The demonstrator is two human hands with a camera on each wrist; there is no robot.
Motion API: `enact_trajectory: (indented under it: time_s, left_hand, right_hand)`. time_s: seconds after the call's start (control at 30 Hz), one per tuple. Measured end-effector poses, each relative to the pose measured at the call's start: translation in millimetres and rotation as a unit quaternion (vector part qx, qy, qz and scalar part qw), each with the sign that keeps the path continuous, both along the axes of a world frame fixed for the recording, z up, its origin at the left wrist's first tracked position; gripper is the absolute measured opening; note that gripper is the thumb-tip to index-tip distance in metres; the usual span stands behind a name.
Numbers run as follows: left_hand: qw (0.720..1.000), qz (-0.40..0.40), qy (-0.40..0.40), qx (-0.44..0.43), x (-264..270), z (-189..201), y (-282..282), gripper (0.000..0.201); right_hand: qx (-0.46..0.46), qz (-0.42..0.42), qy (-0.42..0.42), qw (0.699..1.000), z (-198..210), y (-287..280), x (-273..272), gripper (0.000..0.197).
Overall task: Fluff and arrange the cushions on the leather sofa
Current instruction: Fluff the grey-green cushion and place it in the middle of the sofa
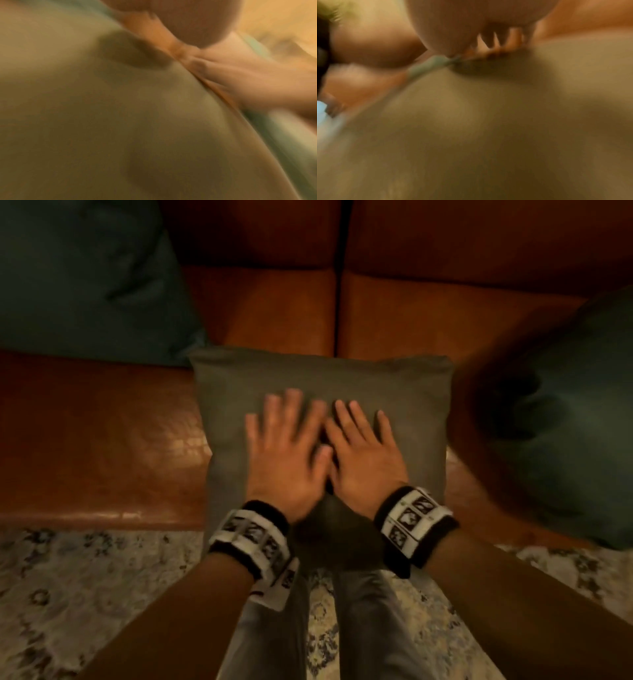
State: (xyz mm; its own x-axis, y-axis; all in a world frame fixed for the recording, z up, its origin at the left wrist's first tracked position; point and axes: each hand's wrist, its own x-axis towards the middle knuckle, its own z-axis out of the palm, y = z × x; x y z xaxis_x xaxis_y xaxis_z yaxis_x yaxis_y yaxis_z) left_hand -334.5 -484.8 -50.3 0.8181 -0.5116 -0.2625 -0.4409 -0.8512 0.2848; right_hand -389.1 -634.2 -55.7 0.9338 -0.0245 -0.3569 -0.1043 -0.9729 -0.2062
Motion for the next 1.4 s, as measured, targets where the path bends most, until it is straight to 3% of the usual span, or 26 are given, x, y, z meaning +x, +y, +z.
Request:
enact_trajectory:
  time_s: [0.07,0.17,0.2,0.27,0.33,0.37,0.4,0.43,0.5,0.57,0.6,0.7,0.77,0.83,0.87,0.9,0.93,0.97,1.03,1.07,1.1,1.13,1.23,1.27,1.33,1.4]
  left_hand:
    - [0.995,-0.098,0.014,0.026,-22,-11,7,0.062]
    - [0.994,-0.074,0.007,0.078,-18,-37,64,0.068]
    - [0.995,-0.042,0.014,0.085,-18,-43,82,0.070]
    - [0.989,0.095,0.067,0.096,-15,-48,111,0.070]
    - [0.950,0.277,0.128,0.072,-13,-45,128,0.074]
    - [0.936,0.326,0.122,0.058,-15,-38,128,0.076]
    - [0.944,0.314,0.089,0.044,-20,-30,121,0.077]
    - [0.967,0.249,0.045,0.020,-28,-21,106,0.075]
    - [0.999,0.038,-0.007,-0.013,-50,-11,66,0.071]
    - [0.993,-0.116,-0.004,-0.002,-64,-14,43,0.068]
    - [0.990,-0.141,-0.001,0.027,-63,-21,47,0.067]
    - [0.992,-0.079,-0.009,0.098,-47,-37,93,0.066]
    - [0.982,0.054,0.065,0.169,-35,-28,128,0.062]
    - [0.954,0.156,0.134,0.218,-32,0,153,0.061]
    - [0.958,0.167,0.120,0.200,-38,16,153,0.056]
    - [0.972,0.163,0.118,0.121,-51,31,142,0.047]
    - [0.974,0.149,0.169,0.012,-66,44,123,0.040]
    - [0.944,0.154,0.277,-0.088,-82,48,102,0.036]
    - [0.802,0.194,0.539,-0.169,-103,39,58,0.056]
    - [0.752,0.219,0.606,-0.139,-103,25,51,0.075]
    - [0.730,0.246,0.631,-0.095,-97,11,54,0.091]
    - [0.726,0.266,0.632,-0.060,-90,0,66,0.100]
    - [0.756,0.305,0.579,0.014,-65,-22,127,0.105]
    - [0.770,0.321,0.552,0.009,-61,-21,147,0.105]
    - [0.834,0.306,0.459,-0.011,-58,-11,182,0.104]
    - [0.918,0.181,0.347,0.068,-64,12,183,0.098]
  right_hand:
    - [-0.027,0.022,0.018,0.999,-10,3,-11,0.063]
    - [-0.049,-0.009,-0.001,0.999,-19,-25,-49,0.060]
    - [-0.053,-0.044,0.002,0.998,-20,-31,-64,0.060]
    - [-0.038,-0.181,0.031,0.982,-20,-42,-88,0.060]
    - [-0.002,-0.320,0.048,0.946,-13,-43,-99,0.065]
    - [0.009,-0.353,0.027,0.935,-8,-37,-98,0.069]
    - [0.016,-0.351,-0.006,0.936,-1,-25,-93,0.072]
    - [0.026,-0.312,-0.041,0.949,4,-10,-87,0.074]
    - [0.012,-0.175,-0.058,0.983,2,27,-75,0.076]
    - [-0.023,-0.104,-0.025,0.994,-8,37,-75,0.076]
    - [-0.037,-0.094,-0.013,0.995,-13,28,-82,0.075]
    - [-0.042,-0.130,0.016,0.991,-14,-21,-110,0.070]
    - [-0.019,-0.229,0.089,0.969,0,-52,-127,0.067]
    - [0.012,-0.297,0.118,0.947,26,-68,-137,0.056]
    - [0.041,-0.299,0.091,0.949,39,-66,-135,0.043]
    - [0.109,-0.298,0.069,0.946,49,-56,-130,0.028]
    - [0.221,-0.307,0.089,0.921,54,-39,-122,0.015]
    - [0.343,-0.310,0.154,0.873,54,-17,-112,0.009]
    - [0.482,-0.299,0.310,0.763,39,20,-95,0.012]
    - [0.480,-0.288,0.371,0.741,26,26,-90,0.016]
    - [0.459,-0.278,0.420,0.732,15,22,-88,0.022]
    - [0.434,-0.275,0.456,0.727,7,10,-89,0.029]
    - [0.388,-0.310,0.476,0.726,-4,-48,-105,0.035]
    - [0.357,-0.315,0.469,0.744,-1,-67,-115,0.031]
    - [0.251,-0.246,0.442,0.825,7,-94,-132,0.022]
    - [0.135,-0.077,0.423,0.892,21,-93,-136,0.013]
